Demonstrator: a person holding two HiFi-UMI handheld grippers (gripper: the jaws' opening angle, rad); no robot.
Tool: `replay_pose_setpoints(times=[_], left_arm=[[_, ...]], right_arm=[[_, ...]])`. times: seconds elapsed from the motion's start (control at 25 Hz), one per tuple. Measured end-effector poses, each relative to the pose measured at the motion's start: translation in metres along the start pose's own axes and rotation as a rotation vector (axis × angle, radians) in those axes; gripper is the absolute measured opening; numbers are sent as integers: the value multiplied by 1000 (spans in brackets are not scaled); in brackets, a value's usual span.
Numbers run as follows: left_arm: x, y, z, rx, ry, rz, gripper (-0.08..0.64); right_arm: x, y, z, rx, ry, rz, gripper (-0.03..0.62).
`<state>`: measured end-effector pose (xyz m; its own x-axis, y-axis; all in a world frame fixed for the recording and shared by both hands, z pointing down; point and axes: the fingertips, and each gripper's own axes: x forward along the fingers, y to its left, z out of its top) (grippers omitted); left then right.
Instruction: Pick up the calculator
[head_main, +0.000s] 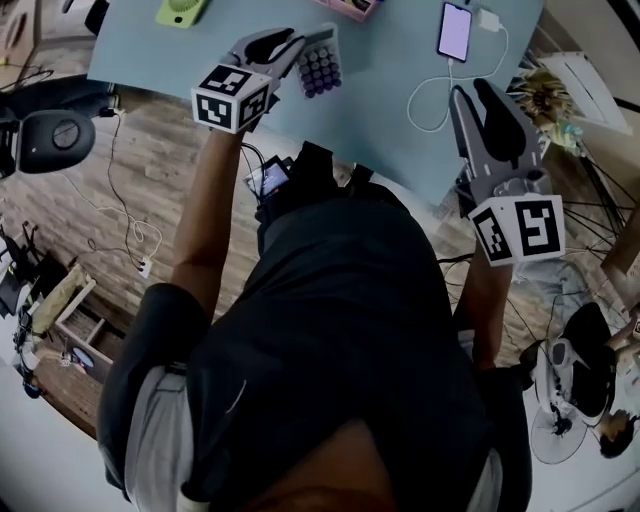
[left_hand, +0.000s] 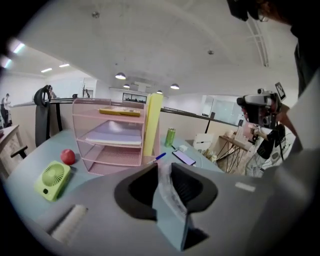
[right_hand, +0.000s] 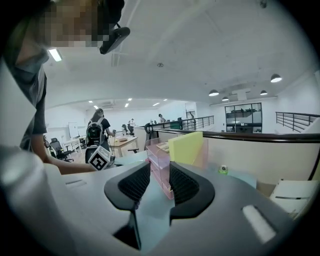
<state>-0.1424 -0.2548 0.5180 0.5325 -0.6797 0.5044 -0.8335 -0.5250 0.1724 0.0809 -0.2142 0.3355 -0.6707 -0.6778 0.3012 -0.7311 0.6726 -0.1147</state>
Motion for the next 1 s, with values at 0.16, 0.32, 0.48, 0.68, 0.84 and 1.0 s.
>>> replay_pose_setpoints(times=[0.16, 0.32, 0.48, 0.68, 0.84, 1.0], left_arm=[[-30, -3, 21, 68, -30, 47, 149], [-70, -2, 46, 118, -96, 111, 149], [-116, -14, 68, 173, -154, 164, 149], [-174, -34, 86, 257, -205, 215, 147], [-213, -51, 94, 304, -240, 251, 149], [-237, -67, 100, 332, -270, 273, 147]], right_arm=[[-8, 3, 13, -28, -34, 18, 119], [-13, 13, 22, -65, -67, 51, 119], [-27, 30, 27, -97, -93, 81, 118], [-46, 54, 34, -166, -124, 84, 113], [-60, 68, 37, -182, -145, 78, 112], [-70, 72, 39, -184, -168, 79, 112]])
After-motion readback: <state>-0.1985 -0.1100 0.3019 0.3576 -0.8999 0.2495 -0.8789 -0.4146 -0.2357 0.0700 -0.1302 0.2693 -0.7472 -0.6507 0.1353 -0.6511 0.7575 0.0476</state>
